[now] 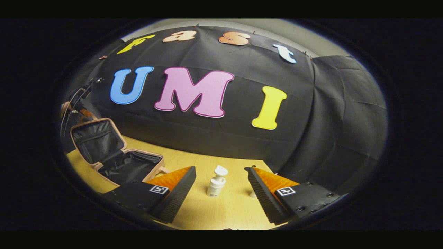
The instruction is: First open the suitcase, pack the skin care products into it, and then close the suitcase.
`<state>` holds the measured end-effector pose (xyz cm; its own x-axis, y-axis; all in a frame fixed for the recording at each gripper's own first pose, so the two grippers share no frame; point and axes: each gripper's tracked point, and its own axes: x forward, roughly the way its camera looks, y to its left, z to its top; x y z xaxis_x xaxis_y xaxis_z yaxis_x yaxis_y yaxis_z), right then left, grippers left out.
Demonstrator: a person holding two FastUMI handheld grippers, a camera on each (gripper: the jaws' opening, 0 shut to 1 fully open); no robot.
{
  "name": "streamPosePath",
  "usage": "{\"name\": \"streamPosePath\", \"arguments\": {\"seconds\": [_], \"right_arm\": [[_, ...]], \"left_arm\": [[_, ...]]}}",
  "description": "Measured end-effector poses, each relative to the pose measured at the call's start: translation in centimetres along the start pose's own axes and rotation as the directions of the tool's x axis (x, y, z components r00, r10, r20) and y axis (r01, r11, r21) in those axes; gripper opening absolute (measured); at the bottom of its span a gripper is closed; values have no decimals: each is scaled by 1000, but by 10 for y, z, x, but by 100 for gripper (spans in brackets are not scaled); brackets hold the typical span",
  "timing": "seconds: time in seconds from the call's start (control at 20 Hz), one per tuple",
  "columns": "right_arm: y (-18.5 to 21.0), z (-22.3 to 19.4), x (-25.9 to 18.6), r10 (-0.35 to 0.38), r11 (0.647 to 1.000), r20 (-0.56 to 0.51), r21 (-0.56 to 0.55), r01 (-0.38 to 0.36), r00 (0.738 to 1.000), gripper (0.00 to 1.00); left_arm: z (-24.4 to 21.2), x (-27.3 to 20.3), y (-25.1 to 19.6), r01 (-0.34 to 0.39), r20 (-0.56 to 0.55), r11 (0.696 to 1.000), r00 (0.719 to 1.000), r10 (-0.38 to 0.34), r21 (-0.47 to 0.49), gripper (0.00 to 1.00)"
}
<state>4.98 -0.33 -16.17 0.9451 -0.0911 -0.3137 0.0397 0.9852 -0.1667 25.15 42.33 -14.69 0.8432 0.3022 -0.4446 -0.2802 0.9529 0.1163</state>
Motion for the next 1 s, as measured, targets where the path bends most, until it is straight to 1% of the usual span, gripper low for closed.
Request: {"name": "streamPosePath", "arguments": {"seconds": [0.1,0.25,0.4,0.5,0.55,0.6,0.65,0.7,0.75,0.8,0.85,0.9,0.95,1.0], "right_arm": [[11,-6,-3,-24,1000,1,-13,24,1000,96],[32,-20,-10,-16,1000,-16,-17,16,1000,96],[38,-36,-16,-28,1000,-54,-15,27,998,96],[37,-40,-19,-39,999,-65,-14,38,997,96],[35,-40,-20,-46,999,-61,-13,45,997,96],[32,-42,-20,-52,999,-55,-5,52,997,97],[29,-42,-20,-58,998,-53,6,59,997,97],[27,-44,-19,-65,998,-61,17,66,996,96],[25,-44,-17,-70,997,-70,29,72,995,96],[22,-44,-17,-70,997,-66,39,73,995,96],[20,-41,-17,-72,996,-56,44,74,996,97],[18,-37,-16,-68,997,-41,42,70,997,96],[17,-34,-14,-64,997,-32,40,65,997,94],[13,-31,-12,-65,997,-29,41,66,998,96]], "left_arm": [[-28,29,19,20,-21,999,1000,-21,-43,9],[-72,68,41,33,-48,999,998,-34,-26,9],[-105,96,41,26,-93,1000,995,-27,-14,9],[-121,105,37,6,-112,999,994,-12,-54,9],[-128,106,39,-20,-126,997,992,11,-71,9],[-130,103,44,-28,-125,997,992,18,-78,10],[-127,101,55,-54,-114,997,992,47,-61,12],[-119,94,70,-107,-91,994,990,105,-20,14],[-105,84,79,-136,-55,991,989,136,9,20],[-93,74,81,-146,-29,989,989,147,12,21],[-87,56,73,-154,5,988,988,154,-7,26],[-74,40,66,-145,47,989,988,147,-40,31],[-63,20,51,-111,87,991,989,117,-70,49],[-50,2,33,-77,136,993,987,89,-86,67]]}}
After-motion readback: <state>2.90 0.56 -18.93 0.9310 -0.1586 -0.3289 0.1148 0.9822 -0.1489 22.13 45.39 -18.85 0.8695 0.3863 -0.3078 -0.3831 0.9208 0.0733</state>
